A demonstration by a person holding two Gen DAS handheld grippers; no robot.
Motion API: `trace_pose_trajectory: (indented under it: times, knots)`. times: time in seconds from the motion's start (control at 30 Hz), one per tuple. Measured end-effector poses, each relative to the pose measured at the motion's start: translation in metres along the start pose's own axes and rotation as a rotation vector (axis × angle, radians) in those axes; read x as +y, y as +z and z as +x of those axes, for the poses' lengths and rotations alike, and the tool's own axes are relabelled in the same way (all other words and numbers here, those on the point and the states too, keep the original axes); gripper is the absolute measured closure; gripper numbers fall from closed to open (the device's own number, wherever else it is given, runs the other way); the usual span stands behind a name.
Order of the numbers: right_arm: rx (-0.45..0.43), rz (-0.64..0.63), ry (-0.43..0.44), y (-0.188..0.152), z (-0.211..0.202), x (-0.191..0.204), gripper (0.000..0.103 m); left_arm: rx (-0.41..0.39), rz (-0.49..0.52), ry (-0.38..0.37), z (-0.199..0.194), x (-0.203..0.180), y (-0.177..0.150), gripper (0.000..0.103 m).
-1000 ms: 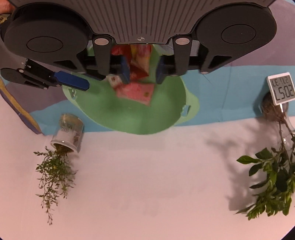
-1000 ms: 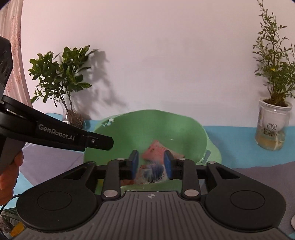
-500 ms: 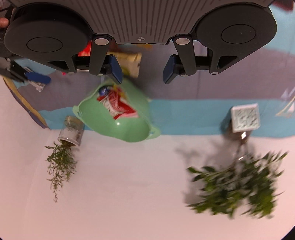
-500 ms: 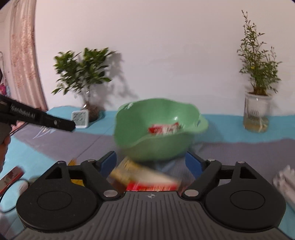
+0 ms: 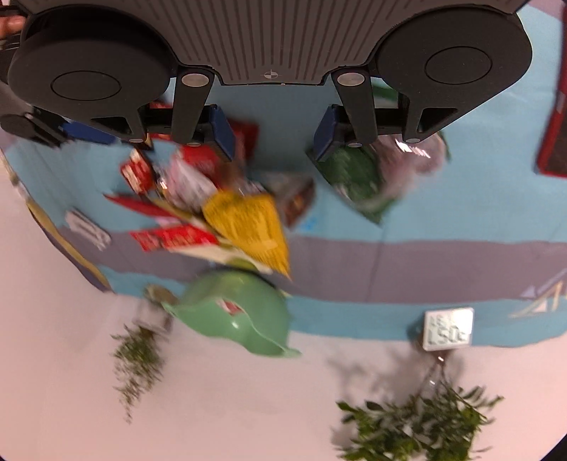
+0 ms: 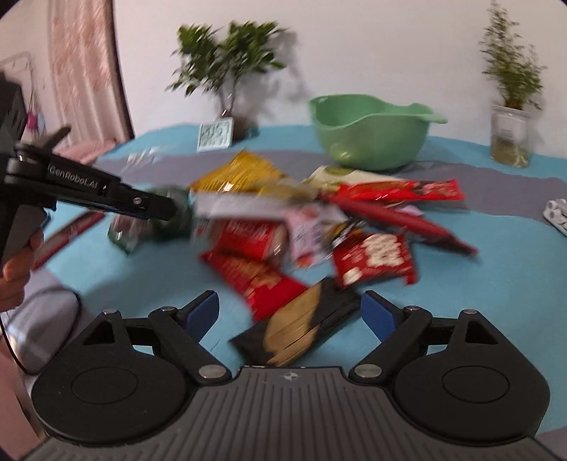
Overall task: Organize snacks
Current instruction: 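Grasp the red bar pack with the left tool while the right grasps the black-gold bar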
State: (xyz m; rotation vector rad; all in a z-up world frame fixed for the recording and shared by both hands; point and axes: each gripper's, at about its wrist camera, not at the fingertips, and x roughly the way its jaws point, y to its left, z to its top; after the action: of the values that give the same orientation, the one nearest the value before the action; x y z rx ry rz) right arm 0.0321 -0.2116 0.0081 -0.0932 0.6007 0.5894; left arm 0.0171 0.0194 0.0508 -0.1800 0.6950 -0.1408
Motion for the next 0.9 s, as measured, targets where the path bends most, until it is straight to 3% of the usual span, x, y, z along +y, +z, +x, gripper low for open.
trace_pose_trajectory:
  times: [0.17,0.37,0.5,0.67,0.83,0.9]
  knots:
    - [0.006,-0.038,-0.077,-0.006,0.007,0.007,0.015,0.015,0.068,-0.032,0.011,-0.014,-0.006,0.0]
    - [-0.008,0.051,-0.202,-0.018,-0.011,-0.028,0.028,0.061,0.097,-0.062,0.04,-0.021,-0.008,0.0]
    - [-0.015,0.134,-0.283,-0.028,-0.028,-0.055,0.026,0.067,0.076,-0.089,0.049,-0.02,-0.011,0.0]
    - [-0.012,0.189,-0.313,-0.031,-0.032,-0.072,0.02,0.08,0.128,-0.176,0.042,-0.037,-0.026,0.0]
    - [-0.006,0.185,-0.307,-0.025,-0.026,-0.075,0.017,0.121,0.247,-0.383,0.02,-0.064,-0.05,0.0]
    - [-0.004,0.193,-0.292,-0.022,-0.026,-0.077,0.017,0.103,0.271,-0.407,0.011,-0.069,-0.053,0.0]
